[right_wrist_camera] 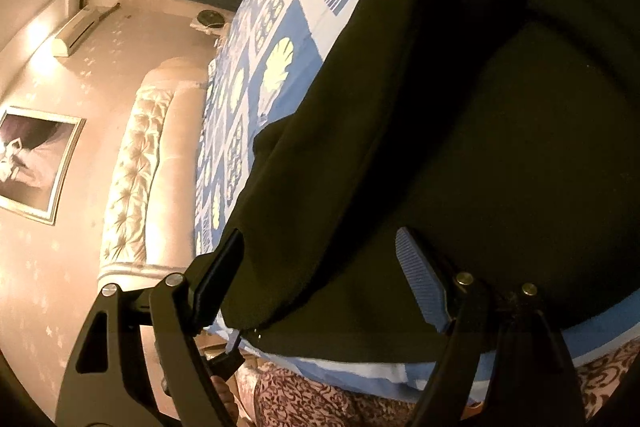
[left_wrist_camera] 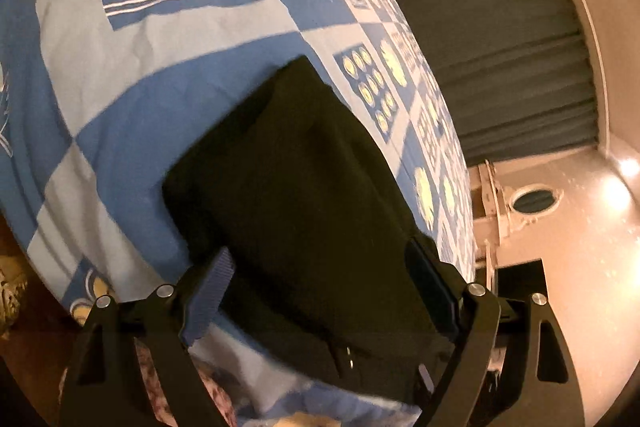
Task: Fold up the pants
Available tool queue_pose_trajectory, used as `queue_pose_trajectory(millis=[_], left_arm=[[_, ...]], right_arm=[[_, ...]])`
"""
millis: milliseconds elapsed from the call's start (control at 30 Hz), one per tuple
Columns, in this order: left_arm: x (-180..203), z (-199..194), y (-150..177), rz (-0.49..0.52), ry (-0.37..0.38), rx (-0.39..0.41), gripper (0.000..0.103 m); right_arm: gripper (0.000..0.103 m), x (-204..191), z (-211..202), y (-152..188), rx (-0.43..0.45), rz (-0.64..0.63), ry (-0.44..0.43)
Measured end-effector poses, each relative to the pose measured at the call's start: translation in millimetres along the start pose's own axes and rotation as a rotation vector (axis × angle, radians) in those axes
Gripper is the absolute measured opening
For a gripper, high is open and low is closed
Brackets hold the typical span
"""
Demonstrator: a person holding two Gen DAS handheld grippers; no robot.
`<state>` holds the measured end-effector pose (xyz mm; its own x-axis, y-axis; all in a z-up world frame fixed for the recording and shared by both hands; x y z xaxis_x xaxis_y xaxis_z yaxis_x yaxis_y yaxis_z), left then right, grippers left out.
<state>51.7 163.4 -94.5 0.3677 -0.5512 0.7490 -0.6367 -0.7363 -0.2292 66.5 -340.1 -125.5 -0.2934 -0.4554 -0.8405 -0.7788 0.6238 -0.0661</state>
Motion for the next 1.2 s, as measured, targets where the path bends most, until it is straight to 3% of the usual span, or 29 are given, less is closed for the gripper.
queue_pose_trajectory(millis=[100, 200, 233, 267, 333, 433, 500, 800, 1067, 1167, 1200], left_arm=[[0.3, 7.2, -4.5, -0.013, -0.022, 0.001, 0.084], [6.0, 9.8, -2.6, 0.047, -0.069, -0.006, 0.081], [7.9, 10.4, -2.8, 0.065, -0.085, -0.006, 0.071], [7.7, 9.8, -3.2, 0.089, -0.114, -0.007, 0.066], [2.2, 9.7, -7.4, 0.085, -0.137, -0.012, 0.043], [-11.6, 7.1, -13.8, 0.042, -0.125, -0.026, 0.028], [-14.8, 4.1, -15.2, 0.037, -0.119, -0.028, 0.025], [-22.6, -16.4, -15.8, 0.067, -0.129, -0.015, 0.019], [-29.9, -19.0, -18.0, 0.077, -0.126, -0.020, 0.019], [-27.3, -21.0, -16.5, 0.104, -0.126, -0.035, 0.022], [-25.4, -22.9, -16.2, 0.119, -0.132, -0.038, 0.030]], right_arm=[[0.075, -3.7, 4.6, -7.1, 0.028, 0.006, 0.019], [0.038, -0.8, 14.6, -15.6, 0.039, 0.024, 0.043], [0.020, 0.9, 17.7, -16.3, 0.033, 0.034, 0.045], [0.016, 3.9, 21.0, -16.8, 0.025, 0.046, 0.049], [0.013, 5.6, 19.8, -14.9, 0.033, 0.051, 0.052], [0.011, -4.3, 7.7, -7.3, 0.061, 0.004, 0.051], [0.011, -11.5, -0.9, -1.8, 0.073, -0.015, 0.041], [0.011, -17.4, -25.7, 36.8, 0.062, -0.068, 0.046], [0.010, 20.6, -20.9, 60.3, 0.018, 0.001, 0.088], [0.016, 24.0, -21.3, 61.2, 0.011, 0.026, 0.071], [0.019, 24.1, -24.0, 60.3, 0.010, 0.045, 0.055]])
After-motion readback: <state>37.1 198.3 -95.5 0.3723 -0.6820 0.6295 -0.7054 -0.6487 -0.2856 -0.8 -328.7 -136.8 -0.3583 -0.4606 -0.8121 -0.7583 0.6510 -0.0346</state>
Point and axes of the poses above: each gripper's, at about its wrist camera, not at the fingertips, and z roughly the way its jaws point, x to its right, y to its underside, the point moved 3 cm from there along z, roughly the way its jaws point, and after that the axes turned 2 degrees about -y, right-handed, at the moved point
